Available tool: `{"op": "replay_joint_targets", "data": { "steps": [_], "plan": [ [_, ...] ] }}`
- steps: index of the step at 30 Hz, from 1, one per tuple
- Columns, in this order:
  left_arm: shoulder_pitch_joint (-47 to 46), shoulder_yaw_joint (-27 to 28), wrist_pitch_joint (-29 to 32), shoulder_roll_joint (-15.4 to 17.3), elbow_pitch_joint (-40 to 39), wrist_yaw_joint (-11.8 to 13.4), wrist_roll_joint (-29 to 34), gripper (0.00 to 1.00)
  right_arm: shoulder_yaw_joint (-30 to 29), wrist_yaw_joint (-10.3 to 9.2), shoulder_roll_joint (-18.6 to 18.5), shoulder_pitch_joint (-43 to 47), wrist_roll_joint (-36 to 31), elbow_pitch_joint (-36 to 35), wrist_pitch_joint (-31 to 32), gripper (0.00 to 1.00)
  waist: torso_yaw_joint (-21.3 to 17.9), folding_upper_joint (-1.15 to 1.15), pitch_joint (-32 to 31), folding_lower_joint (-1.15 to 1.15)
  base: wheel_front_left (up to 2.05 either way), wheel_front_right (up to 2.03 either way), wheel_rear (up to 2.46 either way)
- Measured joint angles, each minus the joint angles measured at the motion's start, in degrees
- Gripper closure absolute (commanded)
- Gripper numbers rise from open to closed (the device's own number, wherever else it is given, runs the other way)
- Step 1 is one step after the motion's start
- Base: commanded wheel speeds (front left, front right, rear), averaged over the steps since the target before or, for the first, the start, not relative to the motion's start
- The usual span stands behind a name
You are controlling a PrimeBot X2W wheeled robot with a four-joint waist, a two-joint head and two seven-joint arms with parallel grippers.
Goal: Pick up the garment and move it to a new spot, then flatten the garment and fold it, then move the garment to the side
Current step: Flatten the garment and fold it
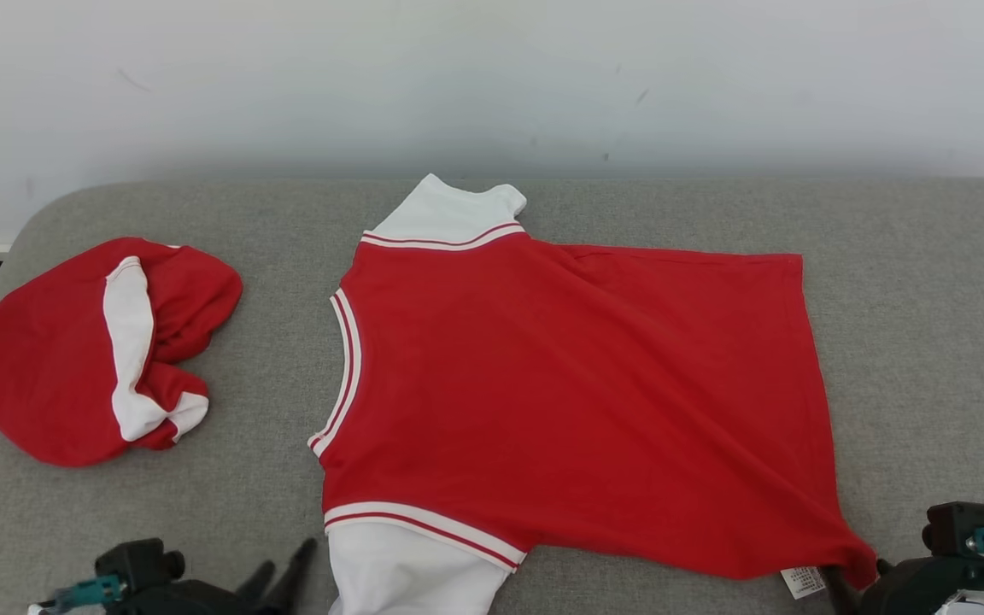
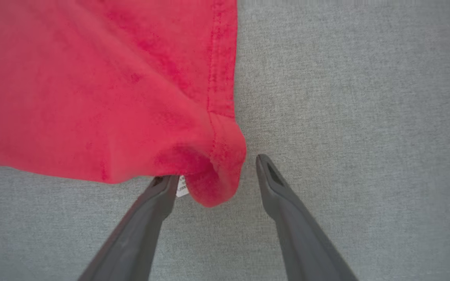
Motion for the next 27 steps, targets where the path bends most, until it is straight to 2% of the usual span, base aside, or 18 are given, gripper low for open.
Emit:
{"op": "replay_joint_targets", "data": {
  "steps": [5,10,13,20,27],
  "plan": [
    [-1.6,2.27,-4.41,-0.02,2.61,0.0,5.94,0.0,-1.46,-0.38,-0.44,-0.7,-1.97,-1.21,-1.42,0.0,0.05,0.0,0.03,0.0,0.0,0.0,0.0],
    [-3.69,5.22,-12.2,-1.52,1.87,0.01,10.63,0.0,-4.05,-0.65,0.69,-1.68,-2.72,-3.71,-5.92,0.0,0.3,0.0,-0.82,0.0,0.0,0.0,0.0],
    [-3.89,6.12,-15.66,-2.18,1.35,0.01,12.93,0.0,-3.98,-0.81,1.74,-0.97,-2.77,-3.94,-6.58,0.0,0.57,0.0,-1.61,0.0,0.0,0.0,0.0],
    [-1.75,5.97,-18.62,-2.94,0.76,0.01,15.93,0.0,-3.63,-1.07,2.01,5.54,-4.28,-4.09,-5.14,0.0,0.92,0.0,-3.75,0.0,0.0,0.0,0.0],
    [-0.79,6.09,-20.6,-2.72,-3.52,0.16,19.92,0.0,-5.66,-1.09,4.05,3.16,-4.72,-8.35,-10.73,0.0,0.58,0.0,-5.03,0.0,0.0,0.0,0.0]
  ]
}}
